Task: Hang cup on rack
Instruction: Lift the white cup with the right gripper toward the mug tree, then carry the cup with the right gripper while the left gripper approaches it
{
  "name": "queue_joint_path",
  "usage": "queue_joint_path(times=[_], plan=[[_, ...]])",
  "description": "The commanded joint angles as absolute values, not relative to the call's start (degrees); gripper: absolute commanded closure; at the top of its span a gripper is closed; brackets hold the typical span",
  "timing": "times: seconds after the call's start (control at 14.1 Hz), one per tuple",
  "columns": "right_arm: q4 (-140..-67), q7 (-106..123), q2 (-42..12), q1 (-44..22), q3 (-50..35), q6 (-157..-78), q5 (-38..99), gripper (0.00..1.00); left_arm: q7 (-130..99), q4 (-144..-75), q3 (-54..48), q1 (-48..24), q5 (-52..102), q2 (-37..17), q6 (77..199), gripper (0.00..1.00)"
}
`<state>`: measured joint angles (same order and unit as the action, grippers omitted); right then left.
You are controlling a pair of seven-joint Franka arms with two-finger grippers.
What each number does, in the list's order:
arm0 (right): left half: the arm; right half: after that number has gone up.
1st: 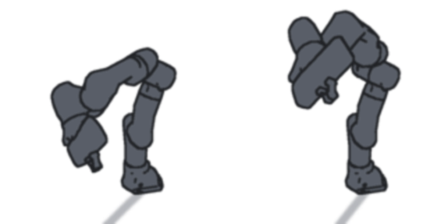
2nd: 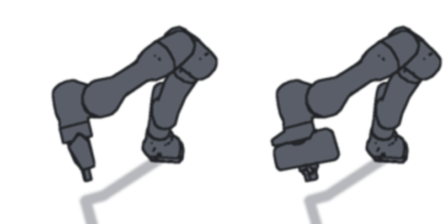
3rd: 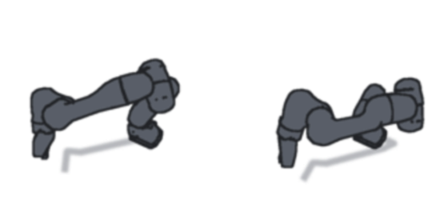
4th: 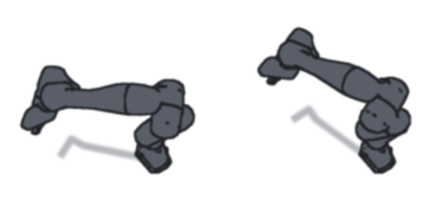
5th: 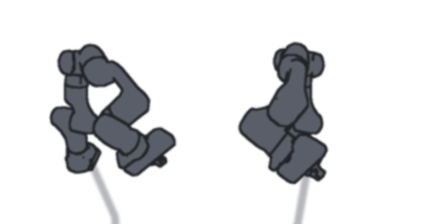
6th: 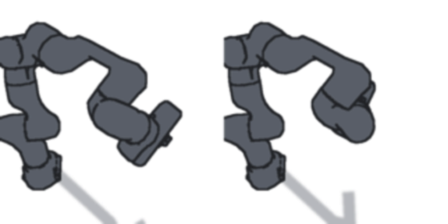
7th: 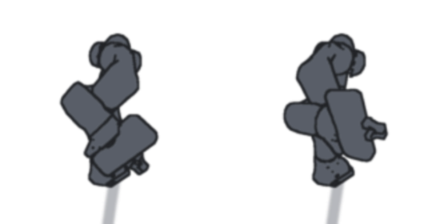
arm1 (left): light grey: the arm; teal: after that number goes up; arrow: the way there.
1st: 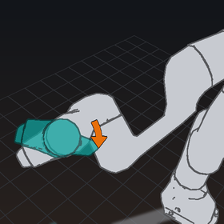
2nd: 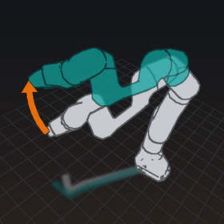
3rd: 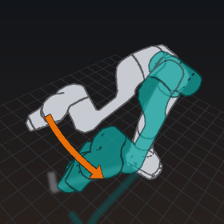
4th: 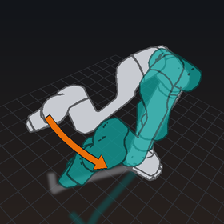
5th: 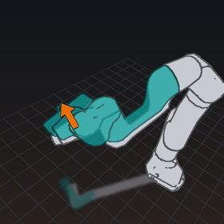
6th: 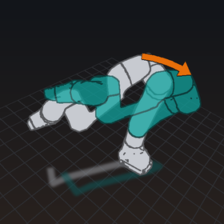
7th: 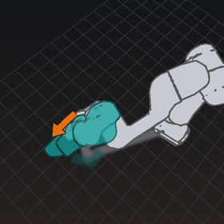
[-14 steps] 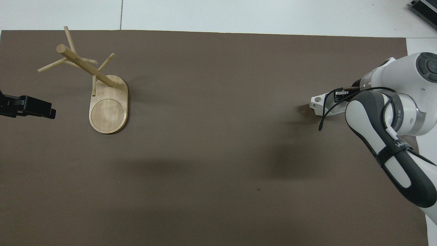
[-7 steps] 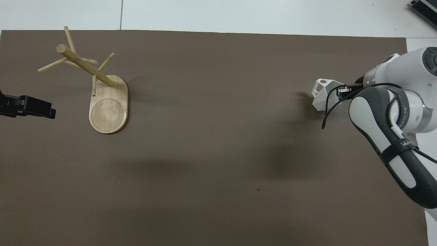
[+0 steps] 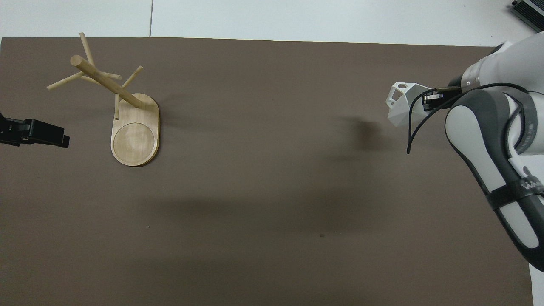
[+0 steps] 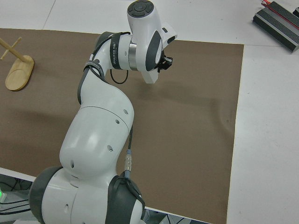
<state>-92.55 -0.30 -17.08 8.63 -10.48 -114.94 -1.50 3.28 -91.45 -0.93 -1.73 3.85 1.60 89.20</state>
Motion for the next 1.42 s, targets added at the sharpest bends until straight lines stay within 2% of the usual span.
queue_joint_path(times=[0.0, 0.5, 0.64, 0.85, 1.21, 1.35], plan=[[-89.6, 0.9, -17.4, 9.1, -15.8, -114.0, -1.8, 1.0, 2.7, -91.7, -1.5, -1.1, 2.9, 2.0, 88.5, 0.0], [-84.6, 5.5, -17.3, 9.5, -27.3, -114.9, -0.7, 1.0, 2.7, -91.7, -1.5, -1.1, 2.9, 2.0, 88.5, 0.0], [-83.9, 5.6, -17.6, 9.7, -29.8, -116.2, 6.3, 1.0, 2.7, -91.6, -1.5, -1.1, 2.9, 2.0, 88.6, 0.0], [-83.9, 13.2, -17.6, 9.5, -29.9, -120.0, 24.8, 1.0, 2.7, -91.6, -1.7, -2.0, 2.9, 2.0, 88.7, 0.0], [-83.9, 20.2, -17.7, 9.2, -32.1, -121.4, 32.6, 1.0, 2.1, -93.1, -1.8, -1.9, 3.0, 2.7, 89.9, 0.0], [-83.9, 21.4, -17.8, 9.3, -34.0, -122.9, 33.4, 1.0, -4.8, -92.5, -1.9, -2.0, 4.0, 2.1, 91.9, 0.0]])
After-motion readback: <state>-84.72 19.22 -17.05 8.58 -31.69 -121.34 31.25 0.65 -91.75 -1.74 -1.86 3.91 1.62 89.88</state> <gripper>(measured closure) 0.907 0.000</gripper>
